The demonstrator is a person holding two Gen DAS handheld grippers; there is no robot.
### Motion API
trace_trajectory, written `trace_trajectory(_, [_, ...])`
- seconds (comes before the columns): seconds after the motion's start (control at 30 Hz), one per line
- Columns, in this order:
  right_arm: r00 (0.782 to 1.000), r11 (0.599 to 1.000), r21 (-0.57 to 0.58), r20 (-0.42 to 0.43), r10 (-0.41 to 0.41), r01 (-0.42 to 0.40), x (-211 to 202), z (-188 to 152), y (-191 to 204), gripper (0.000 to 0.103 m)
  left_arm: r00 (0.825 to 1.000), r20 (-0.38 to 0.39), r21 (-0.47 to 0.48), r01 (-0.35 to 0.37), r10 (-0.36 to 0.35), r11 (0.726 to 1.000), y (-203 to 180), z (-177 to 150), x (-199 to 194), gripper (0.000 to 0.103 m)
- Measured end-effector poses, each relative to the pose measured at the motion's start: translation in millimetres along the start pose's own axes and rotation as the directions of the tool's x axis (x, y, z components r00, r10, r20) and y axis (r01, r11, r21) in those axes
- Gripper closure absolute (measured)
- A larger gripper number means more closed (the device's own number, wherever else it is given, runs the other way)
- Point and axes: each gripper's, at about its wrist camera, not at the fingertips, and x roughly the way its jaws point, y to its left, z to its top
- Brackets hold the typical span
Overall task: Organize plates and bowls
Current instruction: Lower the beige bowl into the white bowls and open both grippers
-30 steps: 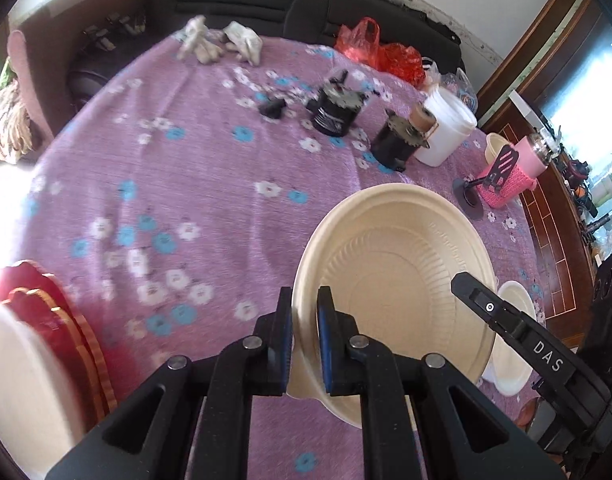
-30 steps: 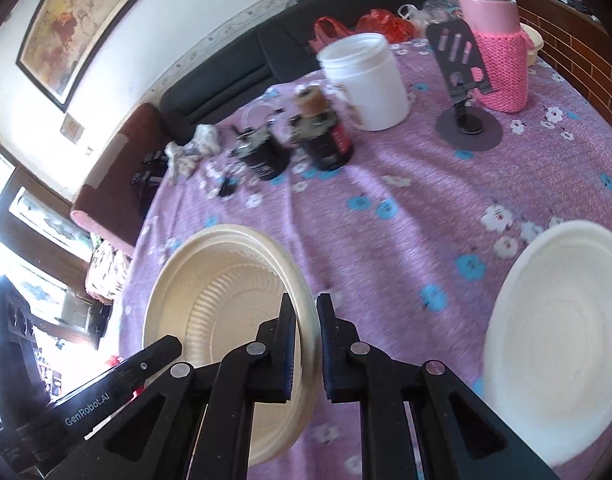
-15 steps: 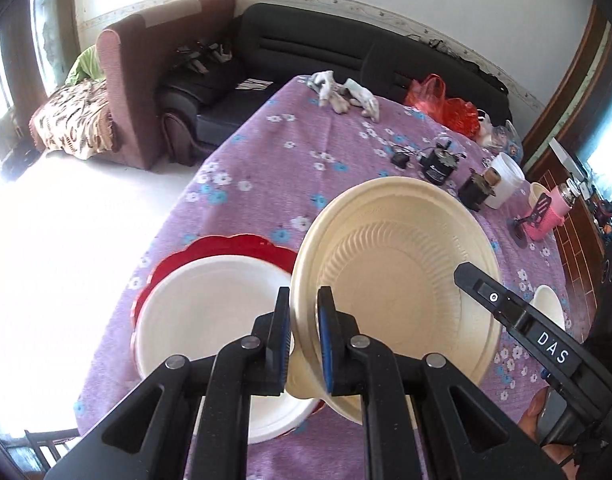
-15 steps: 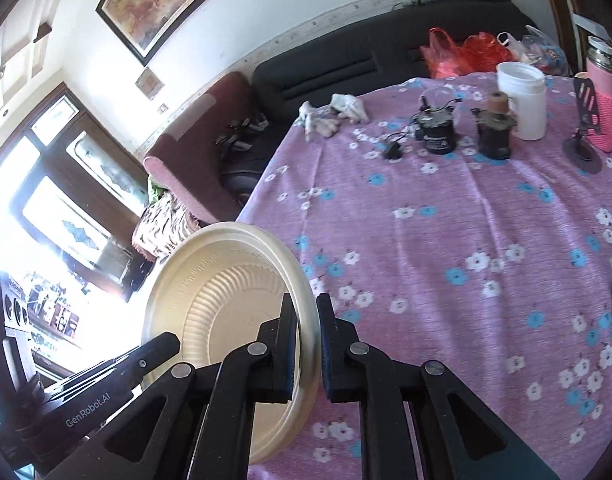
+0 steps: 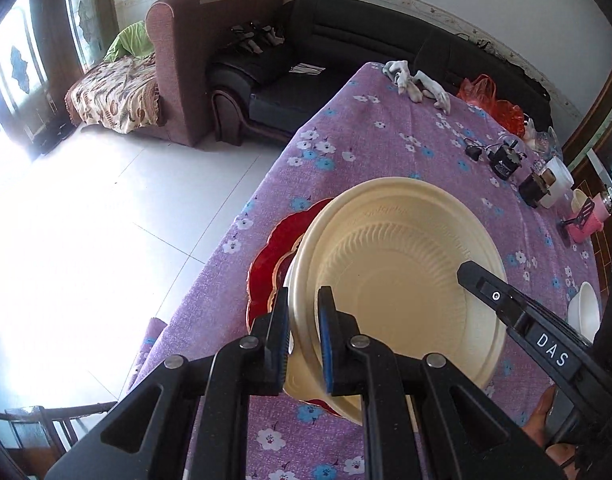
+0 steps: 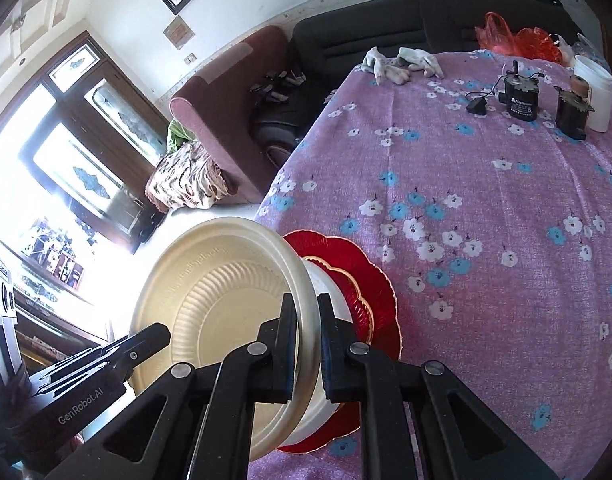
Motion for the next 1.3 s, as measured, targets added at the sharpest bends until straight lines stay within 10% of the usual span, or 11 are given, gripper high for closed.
trace_trajectory(0.6, [0.998, 0.997, -0.037, -0.008, -0.066, 0.066, 19.7, -3.4, 4.8, 0.091, 0.995, -0.042, 0.116, -0.084, 0.09, 0.99, -11.7, -4.1, 28.8, 0.086])
trace_trajectory(0.87, [0.997, 0.996, -0.049, 0.006, -0.072, 0.073, 18.4, -5.6, 7.4, 0.091, 0.962, 0.086, 0.181, -0.269, 0.257, 0.946, -18.9, -4.0, 11.3, 0.057])
trace_trajectory(1.3, [0.981, 0.966, -0.177, 0.006, -0.193, 0.191, 16.4, -7.4, 22.6, 0.088, 0.975, 0.075, 0.146, -0.218, 0.209, 0.965, -4.0, 0.7, 2.4, 0.056])
